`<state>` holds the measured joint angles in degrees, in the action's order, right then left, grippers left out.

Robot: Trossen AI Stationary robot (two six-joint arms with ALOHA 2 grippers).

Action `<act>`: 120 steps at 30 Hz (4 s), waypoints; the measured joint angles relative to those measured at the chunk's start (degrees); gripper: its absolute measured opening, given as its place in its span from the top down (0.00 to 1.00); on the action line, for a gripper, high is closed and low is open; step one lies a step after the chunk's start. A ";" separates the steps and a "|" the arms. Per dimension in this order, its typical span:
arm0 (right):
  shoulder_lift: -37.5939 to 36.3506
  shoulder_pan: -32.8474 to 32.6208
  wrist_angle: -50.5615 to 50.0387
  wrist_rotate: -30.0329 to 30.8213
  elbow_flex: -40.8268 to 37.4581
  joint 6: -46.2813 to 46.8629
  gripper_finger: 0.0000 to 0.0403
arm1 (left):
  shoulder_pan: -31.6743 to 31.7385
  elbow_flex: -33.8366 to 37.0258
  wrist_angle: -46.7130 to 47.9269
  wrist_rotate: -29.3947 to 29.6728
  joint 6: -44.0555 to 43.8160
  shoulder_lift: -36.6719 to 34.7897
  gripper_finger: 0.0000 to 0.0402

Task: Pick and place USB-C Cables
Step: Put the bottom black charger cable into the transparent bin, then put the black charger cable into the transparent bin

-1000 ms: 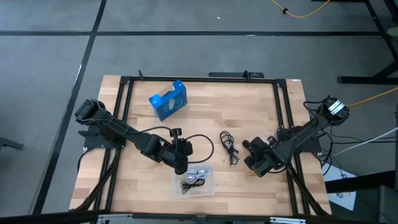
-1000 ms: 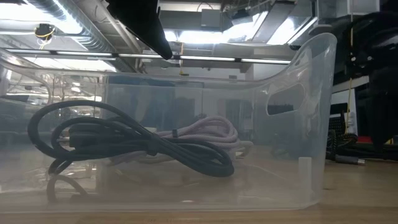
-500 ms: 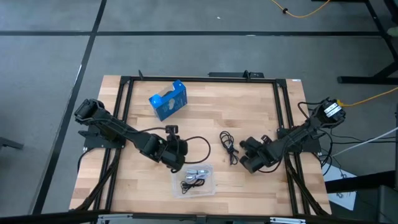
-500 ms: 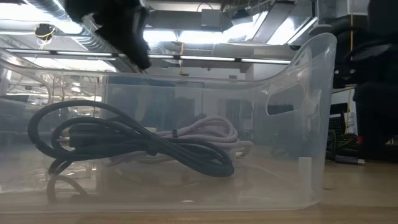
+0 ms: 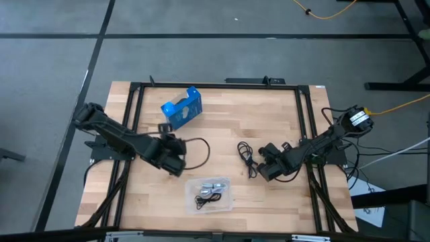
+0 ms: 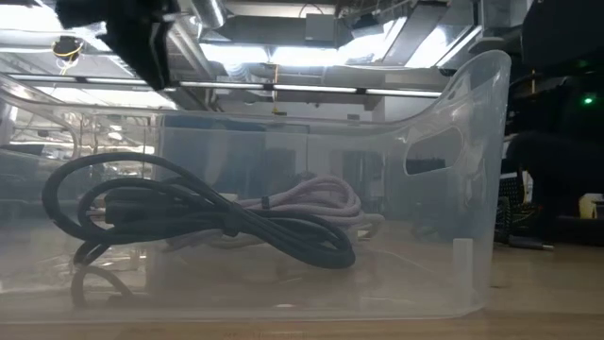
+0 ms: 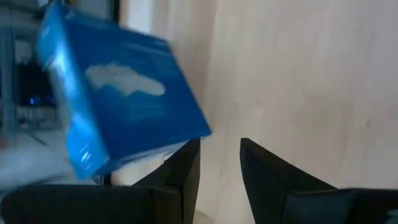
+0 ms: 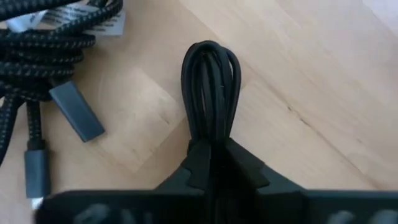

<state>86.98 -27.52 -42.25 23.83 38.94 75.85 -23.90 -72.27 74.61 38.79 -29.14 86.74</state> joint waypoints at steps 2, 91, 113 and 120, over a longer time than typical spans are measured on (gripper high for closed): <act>0.00 0.07 -0.03 0.65 0.00 0.08 0.96 | 0.26 0.00 0.09 0.06 -2.31 -2.12 0.73; 1.62 3.73 -19.91 21.39 20.63 -6.04 0.75 | -0.51 16.70 -14.38 5.03 -16.88 -16.37 0.73; 1.45 17.65 19.79 -2.56 5.86 -36.20 0.75 | -0.51 16.70 -14.30 5.03 -16.84 -16.37 0.73; 1.49 18.92 26.01 0.80 1.70 -37.17 0.75 | -0.51 16.70 -14.39 5.03 -16.93 -16.37 0.73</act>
<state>88.47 -8.60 -16.24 24.63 40.63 38.68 -24.40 -55.57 60.22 43.82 -46.06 70.37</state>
